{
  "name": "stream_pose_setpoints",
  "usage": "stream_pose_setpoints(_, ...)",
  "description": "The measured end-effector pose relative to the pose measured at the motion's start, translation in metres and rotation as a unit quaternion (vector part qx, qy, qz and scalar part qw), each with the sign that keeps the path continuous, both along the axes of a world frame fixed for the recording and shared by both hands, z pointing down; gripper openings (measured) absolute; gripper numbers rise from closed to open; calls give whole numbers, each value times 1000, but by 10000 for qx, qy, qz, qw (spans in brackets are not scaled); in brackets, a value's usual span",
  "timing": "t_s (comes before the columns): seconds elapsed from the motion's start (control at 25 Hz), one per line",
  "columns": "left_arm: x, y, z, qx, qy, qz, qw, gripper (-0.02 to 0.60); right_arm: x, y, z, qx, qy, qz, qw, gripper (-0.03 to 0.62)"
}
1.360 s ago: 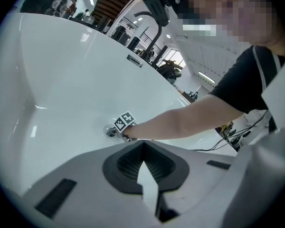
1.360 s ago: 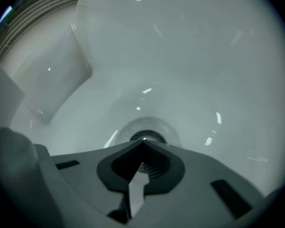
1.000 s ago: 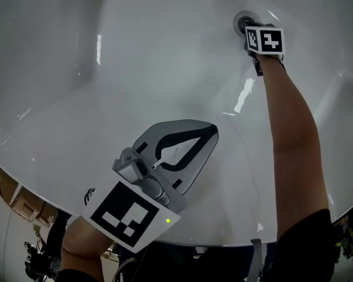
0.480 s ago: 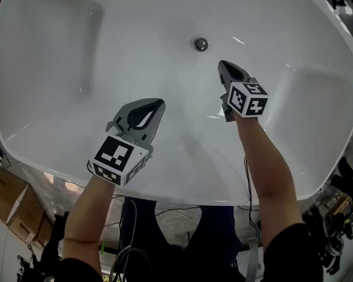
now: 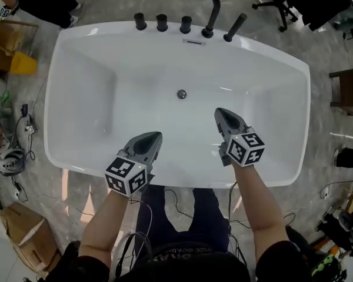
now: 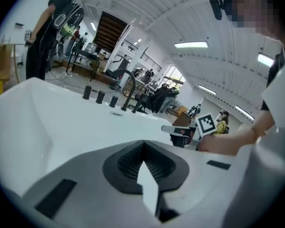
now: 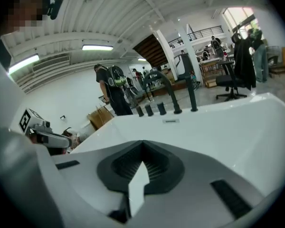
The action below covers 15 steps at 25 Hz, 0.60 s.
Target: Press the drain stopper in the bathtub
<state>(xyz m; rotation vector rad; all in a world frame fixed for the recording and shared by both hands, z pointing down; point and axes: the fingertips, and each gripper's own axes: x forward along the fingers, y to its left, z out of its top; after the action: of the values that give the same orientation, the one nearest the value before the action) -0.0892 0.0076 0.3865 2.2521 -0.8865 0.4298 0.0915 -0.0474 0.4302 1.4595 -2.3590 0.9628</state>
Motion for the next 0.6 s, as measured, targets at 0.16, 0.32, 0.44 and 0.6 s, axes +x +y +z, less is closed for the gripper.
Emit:
stream_pose_setpoints(0.16, 7, -2, -56, 300, -26, 68, 9995, 5, 5, 11, -82, 396, -159, -7, 9991, 12)
stream_pose_setpoints(0.32, 13, 5, -101, 463, -52, 55, 9989, 4, 4, 36, -144, 693, -410, 28, 9967, 12)
stream_pose_setpoints(0.44, 22, 7, -128, 591, -19, 115, 9982, 5, 7, 51, -181, 897, -682, 163, 9935, 12)
stream_pose_setpoints(0.6, 37, 19, -155, 787, -12, 447, 9959, 5, 8, 71, -223, 1198, -943, 205, 9881, 12)
